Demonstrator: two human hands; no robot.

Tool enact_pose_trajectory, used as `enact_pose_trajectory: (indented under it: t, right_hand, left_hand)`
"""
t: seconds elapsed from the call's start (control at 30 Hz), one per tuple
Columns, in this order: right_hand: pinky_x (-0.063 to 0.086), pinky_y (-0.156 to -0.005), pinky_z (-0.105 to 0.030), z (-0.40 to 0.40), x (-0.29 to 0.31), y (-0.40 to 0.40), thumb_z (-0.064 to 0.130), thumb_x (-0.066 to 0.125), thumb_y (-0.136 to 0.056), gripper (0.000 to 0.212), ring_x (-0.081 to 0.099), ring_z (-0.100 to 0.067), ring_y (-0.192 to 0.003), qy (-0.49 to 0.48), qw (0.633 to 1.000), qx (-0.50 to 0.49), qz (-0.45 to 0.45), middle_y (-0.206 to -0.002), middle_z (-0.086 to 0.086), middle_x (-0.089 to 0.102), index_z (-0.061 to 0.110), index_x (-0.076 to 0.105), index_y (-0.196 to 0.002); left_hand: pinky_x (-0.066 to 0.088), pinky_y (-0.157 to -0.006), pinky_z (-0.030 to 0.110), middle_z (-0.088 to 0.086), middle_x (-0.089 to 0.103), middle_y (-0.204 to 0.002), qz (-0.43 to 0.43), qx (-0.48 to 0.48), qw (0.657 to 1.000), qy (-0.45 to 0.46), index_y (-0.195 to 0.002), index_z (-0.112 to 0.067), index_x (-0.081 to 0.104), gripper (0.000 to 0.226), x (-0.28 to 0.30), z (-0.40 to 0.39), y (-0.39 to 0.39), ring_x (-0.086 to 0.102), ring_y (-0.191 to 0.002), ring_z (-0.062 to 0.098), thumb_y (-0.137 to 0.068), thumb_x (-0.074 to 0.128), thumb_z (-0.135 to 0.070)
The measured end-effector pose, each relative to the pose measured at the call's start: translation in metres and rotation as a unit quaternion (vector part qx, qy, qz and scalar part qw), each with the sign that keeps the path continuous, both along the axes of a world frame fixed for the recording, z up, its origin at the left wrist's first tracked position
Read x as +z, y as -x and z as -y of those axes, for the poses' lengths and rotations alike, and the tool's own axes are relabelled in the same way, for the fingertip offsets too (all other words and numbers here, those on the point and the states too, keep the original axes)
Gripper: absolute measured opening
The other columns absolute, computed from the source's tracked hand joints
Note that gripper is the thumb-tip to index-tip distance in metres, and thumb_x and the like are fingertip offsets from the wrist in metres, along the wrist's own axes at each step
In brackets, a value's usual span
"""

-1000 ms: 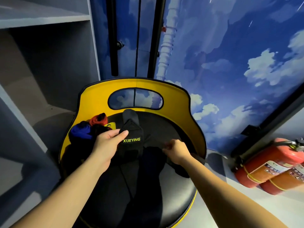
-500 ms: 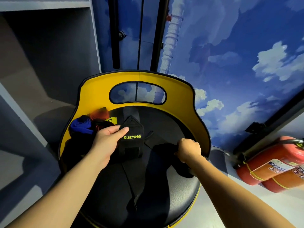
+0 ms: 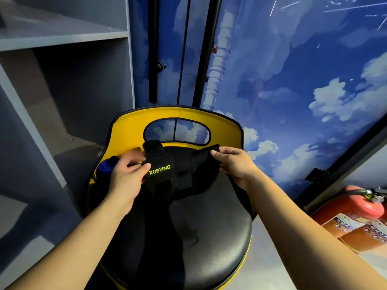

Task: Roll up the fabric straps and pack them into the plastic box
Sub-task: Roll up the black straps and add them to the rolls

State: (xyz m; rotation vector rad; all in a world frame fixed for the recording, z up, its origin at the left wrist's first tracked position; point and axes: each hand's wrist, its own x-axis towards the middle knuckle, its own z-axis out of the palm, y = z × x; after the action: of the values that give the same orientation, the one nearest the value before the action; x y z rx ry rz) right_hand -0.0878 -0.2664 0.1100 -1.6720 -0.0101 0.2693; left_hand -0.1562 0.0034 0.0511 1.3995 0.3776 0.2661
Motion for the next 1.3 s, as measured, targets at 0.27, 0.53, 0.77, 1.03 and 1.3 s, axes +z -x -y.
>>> enact_pose_trajectory:
  t: [0.27, 0.53, 0.77, 1.03, 1.3]
  right_hand:
    - [0.044, -0.076, -0.036, -0.016, 0.064, 0.033, 0.019, 0.075, -0.087, 0.027, 0.058, -0.033, -0.093, -0.114, 0.993, 0.006, 0.024, -0.102, -0.021, 0.067, -0.001, 0.072, -0.105]
    - [0.05, -0.062, -0.028, -0.016, 0.131, 0.084, 0.012, 0.075, -0.086, 0.012, 0.063, -0.024, -0.072, -0.16, 0.986, -0.002, 0.056, -0.087, -0.014, 0.072, 0.003, 0.076, -0.095]
    - [0.052, -0.068, -0.028, -0.021, 0.181, 0.115, 0.022, 0.087, -0.074, 0.05, 0.061, -0.028, -0.084, -0.169, 0.984, -0.024, 0.054, -0.101, -0.018, 0.071, 0.0, 0.07, -0.116]
    - [0.056, -0.066, -0.029, -0.035, 0.203, 0.13, 0.021, 0.083, -0.08, 0.046, 0.067, -0.026, -0.082, -0.2, 0.978, -0.046, 0.033, -0.102, -0.016, 0.072, 0.002, 0.069, -0.12]
    - [0.054, -0.053, -0.026, -0.038, 0.207, 0.141, 0.023, 0.079, -0.084, 0.044, 0.069, -0.023, -0.08, -0.208, 0.977, -0.039, 0.01, -0.104, -0.014, 0.071, 0.003, 0.068, -0.122]
  left_hand:
    - [0.051, -0.103, 0.049, 0.001, 0.078, -0.099, 0.039, -0.034, 0.998, -0.045, -0.089, -0.024, 0.08, 0.02, 0.07, 0.004, 0.017, 0.07, -0.106, 0.021, -0.09, 0.07, -0.008]
    - [0.055, -0.097, 0.043, 0.0, 0.076, -0.107, 0.077, -0.068, 0.993, -0.049, -0.093, -0.02, 0.081, 0.018, 0.141, 0.015, 0.065, 0.069, -0.107, 0.026, -0.093, 0.068, -0.007]
    - [0.047, -0.085, 0.019, -0.013, 0.075, -0.106, 0.082, -0.11, 0.985, -0.105, -0.101, -0.025, 0.08, 0.014, 0.183, 0.037, 0.106, 0.064, -0.108, 0.003, -0.087, 0.077, -0.028]
    - [0.043, -0.069, 0.005, -0.016, 0.075, -0.092, 0.104, -0.098, 0.982, -0.125, -0.092, -0.023, 0.08, 0.007, 0.212, 0.053, 0.127, 0.064, -0.091, -0.007, -0.085, 0.079, -0.021]
    - [0.046, -0.088, 0.021, -0.017, 0.075, -0.103, 0.086, -0.088, 0.982, -0.142, -0.092, -0.033, 0.081, 0.017, 0.223, 0.045, 0.129, 0.063, -0.103, 0.0, -0.077, 0.085, -0.037]
